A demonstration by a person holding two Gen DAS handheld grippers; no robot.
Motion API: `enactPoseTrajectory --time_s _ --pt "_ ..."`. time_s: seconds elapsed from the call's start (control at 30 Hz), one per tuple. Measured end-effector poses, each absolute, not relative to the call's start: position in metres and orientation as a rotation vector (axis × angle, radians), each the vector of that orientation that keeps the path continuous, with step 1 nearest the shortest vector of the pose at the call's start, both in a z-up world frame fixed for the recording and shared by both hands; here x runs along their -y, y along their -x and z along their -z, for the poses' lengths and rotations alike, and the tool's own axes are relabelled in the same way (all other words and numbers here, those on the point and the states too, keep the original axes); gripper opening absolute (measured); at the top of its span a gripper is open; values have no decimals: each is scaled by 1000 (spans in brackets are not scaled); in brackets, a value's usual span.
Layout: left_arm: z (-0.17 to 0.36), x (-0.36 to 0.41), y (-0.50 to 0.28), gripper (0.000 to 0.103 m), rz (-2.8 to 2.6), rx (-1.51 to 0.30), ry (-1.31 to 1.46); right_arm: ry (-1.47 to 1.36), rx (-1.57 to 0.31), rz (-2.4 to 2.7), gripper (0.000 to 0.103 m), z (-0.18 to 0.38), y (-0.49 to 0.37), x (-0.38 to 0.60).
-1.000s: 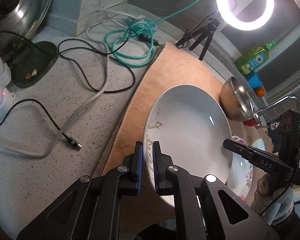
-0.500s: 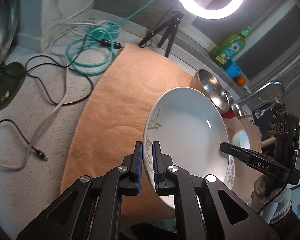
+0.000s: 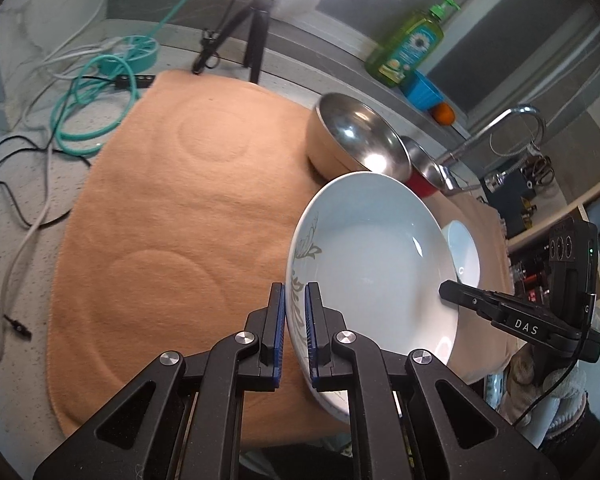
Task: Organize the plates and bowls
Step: 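Lift the leaf-pattern plate with both grippers and lower it onto the rose plate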
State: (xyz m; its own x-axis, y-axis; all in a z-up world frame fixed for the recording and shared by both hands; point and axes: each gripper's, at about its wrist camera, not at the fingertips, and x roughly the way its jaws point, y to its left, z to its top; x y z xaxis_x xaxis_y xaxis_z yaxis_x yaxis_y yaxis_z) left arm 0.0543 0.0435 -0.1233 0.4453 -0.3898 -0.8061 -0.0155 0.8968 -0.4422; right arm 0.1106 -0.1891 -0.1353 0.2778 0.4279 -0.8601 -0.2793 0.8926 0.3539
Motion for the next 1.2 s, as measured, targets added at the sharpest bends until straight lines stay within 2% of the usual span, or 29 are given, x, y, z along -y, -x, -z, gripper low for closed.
enactPoseTrajectory --time_s 0.43,1.2 --pt "136 -4 -58 8 301 -1159 358 -168 -1250 -410 7 157 -98 231" --pt "149 9 -59 8 308 -1209 323 -165 -1279 -394 7 173 -92 239"
